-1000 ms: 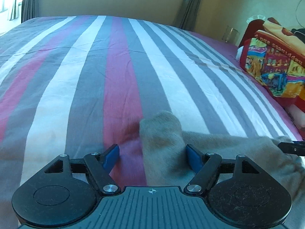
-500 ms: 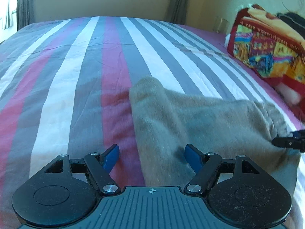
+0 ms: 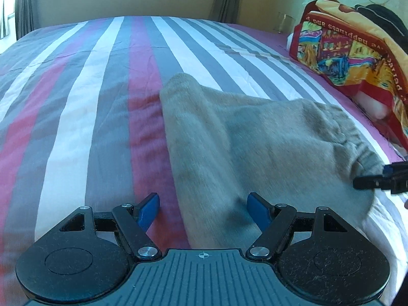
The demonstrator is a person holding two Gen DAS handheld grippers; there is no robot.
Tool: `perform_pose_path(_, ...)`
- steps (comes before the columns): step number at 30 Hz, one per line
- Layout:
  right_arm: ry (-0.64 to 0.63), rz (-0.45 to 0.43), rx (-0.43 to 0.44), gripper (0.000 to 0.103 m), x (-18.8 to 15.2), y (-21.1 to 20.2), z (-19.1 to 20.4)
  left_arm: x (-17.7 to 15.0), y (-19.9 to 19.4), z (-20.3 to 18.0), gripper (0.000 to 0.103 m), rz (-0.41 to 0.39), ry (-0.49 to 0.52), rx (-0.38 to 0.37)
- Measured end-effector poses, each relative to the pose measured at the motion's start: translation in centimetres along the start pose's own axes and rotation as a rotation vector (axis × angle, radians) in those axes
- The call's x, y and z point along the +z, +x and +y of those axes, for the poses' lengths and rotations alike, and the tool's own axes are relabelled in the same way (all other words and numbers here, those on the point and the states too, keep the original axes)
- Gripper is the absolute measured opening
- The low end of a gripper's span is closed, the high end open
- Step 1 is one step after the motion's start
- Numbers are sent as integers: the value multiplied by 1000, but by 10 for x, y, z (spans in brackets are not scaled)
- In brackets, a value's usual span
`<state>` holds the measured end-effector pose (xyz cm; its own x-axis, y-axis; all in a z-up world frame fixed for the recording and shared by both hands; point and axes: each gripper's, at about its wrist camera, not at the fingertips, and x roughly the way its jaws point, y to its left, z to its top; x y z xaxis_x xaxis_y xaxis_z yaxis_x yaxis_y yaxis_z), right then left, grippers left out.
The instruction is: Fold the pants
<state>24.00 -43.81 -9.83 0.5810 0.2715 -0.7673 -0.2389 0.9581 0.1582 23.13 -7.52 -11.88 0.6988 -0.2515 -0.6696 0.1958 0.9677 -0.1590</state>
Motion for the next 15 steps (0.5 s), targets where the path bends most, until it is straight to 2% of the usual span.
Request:
perform_pose_path(3, 15, -69, 13, 87, -3, -20, -3, -11, -17, -6, 75, -25, 21, -34)
perform_pose_path(5, 21, -99, 25, 88, -7, -27, -4, -19, -13, -6, 75, -2, 12, -13)
perform_pose_path(7, 10, -44, -3, 90, -13, -11, -8, -24, -11, 0, 76, -1, -33, -31)
perform_pose_path(9, 58, -2, 33, 91, -20, 3, -16, -26, -15, 4, 75, -7, -57, -43)
perform_pose_path(13, 92, -66, 66, 88, -23, -15, -21, -34, -24, 15, 76, -32, -74, -56)
perform_pose_path(15, 101, -106, 85, 87, -26, -23, -24, -40, -18, 20, 79, -25, -106, -68)
